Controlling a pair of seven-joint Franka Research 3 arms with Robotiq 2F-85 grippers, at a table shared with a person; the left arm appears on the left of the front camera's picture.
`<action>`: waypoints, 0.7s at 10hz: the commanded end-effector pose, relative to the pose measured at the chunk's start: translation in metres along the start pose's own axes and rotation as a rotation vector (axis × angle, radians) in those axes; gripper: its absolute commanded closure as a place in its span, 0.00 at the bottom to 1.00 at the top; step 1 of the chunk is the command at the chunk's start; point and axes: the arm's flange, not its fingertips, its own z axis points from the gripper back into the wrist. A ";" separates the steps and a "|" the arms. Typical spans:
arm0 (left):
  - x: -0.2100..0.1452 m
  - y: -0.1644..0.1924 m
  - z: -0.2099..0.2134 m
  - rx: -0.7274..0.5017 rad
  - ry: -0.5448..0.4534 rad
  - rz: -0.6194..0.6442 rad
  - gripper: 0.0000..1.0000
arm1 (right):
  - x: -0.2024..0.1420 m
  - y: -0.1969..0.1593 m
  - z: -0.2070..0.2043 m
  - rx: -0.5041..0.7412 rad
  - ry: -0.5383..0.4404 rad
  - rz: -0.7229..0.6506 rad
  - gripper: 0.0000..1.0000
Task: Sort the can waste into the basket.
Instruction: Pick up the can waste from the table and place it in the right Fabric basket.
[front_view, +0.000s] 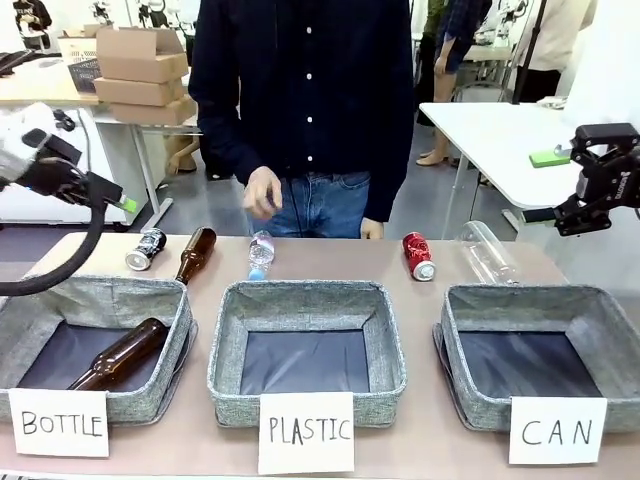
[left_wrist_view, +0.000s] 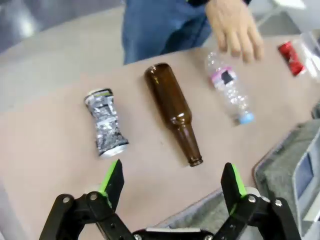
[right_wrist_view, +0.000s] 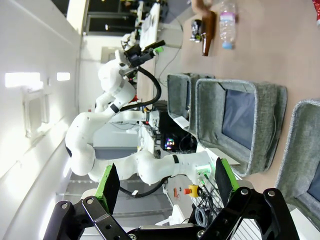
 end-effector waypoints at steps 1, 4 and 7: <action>-0.002 -0.008 0.035 -0.153 -0.029 0.042 0.00 | 0.002 0.000 0.001 0.006 0.006 0.029 0.00; 0.000 -0.006 0.020 -0.097 -0.011 0.017 0.00 | 0.002 0.000 0.001 0.006 0.006 0.029 0.00; 0.029 0.027 -0.037 0.063 0.231 0.106 0.00 | 0.002 0.000 0.001 0.006 0.006 0.029 0.00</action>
